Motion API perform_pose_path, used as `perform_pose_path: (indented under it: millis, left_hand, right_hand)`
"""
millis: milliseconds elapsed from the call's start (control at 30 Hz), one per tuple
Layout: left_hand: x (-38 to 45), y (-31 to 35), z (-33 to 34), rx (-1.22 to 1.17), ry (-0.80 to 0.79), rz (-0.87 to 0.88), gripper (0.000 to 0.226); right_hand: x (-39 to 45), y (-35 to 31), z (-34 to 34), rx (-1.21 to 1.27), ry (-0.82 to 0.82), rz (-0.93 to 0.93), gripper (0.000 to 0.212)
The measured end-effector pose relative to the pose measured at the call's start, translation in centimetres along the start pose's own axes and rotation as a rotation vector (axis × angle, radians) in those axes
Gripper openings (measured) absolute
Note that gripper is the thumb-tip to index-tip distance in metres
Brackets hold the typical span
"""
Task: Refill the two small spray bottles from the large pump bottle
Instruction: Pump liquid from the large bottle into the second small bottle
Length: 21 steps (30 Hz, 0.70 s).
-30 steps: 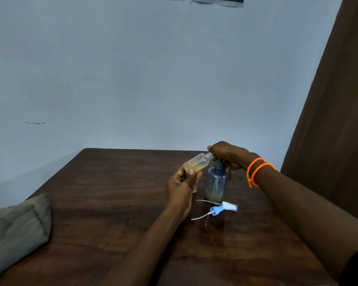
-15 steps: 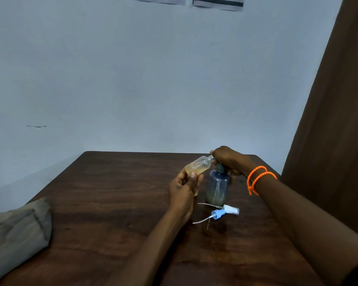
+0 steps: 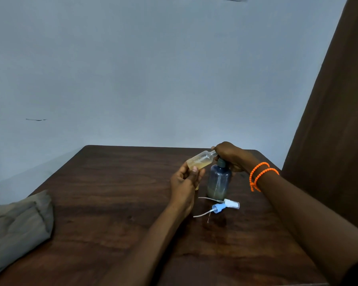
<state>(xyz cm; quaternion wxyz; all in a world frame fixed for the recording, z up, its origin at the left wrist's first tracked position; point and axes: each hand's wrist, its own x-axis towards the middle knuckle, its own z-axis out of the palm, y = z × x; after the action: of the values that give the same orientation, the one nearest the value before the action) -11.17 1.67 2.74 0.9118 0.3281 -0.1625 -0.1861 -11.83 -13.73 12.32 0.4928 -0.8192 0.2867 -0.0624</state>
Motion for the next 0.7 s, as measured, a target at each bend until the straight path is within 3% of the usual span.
perform_pose_path:
  millis: [233,533,700]
  left_hand:
    - [0.0,0.1,-0.2,-0.019,0.025,-0.005,0.029]
    - [-0.1,-0.2,-0.1,-0.005,0.005,-0.001,0.029]
    - [0.1,0.1,-0.3,-0.011,0.027,0.001,0.030]
  right_hand:
    - [-0.6,-1.2,-1.1,-0.131,-0.043,0.069,0.031]
    - [-0.5,-0.5,-0.2,-0.023,0.004,-0.013,0.017]
    - [-0.2,-1.0,-0.9,-0.083,0.000,0.017,0.028]
